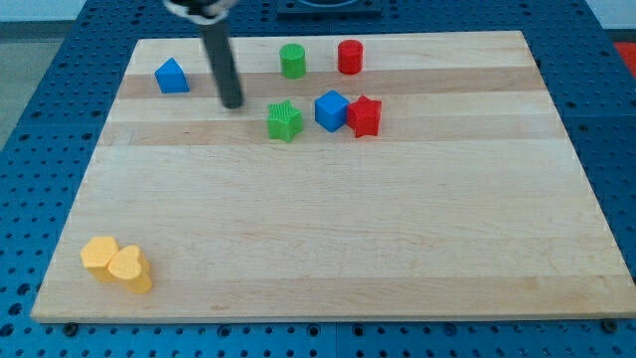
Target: Move the red star below the blue cube
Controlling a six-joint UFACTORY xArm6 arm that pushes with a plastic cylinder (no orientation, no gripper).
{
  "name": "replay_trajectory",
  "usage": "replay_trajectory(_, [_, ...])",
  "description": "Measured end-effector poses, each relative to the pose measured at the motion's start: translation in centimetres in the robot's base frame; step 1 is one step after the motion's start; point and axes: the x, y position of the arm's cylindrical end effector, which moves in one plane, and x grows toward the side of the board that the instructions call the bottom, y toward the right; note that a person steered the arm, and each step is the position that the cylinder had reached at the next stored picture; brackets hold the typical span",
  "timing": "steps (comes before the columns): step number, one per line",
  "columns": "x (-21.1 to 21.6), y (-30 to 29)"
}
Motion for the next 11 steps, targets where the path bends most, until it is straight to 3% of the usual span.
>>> replay_trajectory(3, [-2.4,12.1])
replay_trajectory(5, [-0.3,17.4])
replay_trajectory(8, [6.5,14.7])
replay_trajectory(9, [6.8,13.9])
replay_trajectory(11, [2.0,13.5])
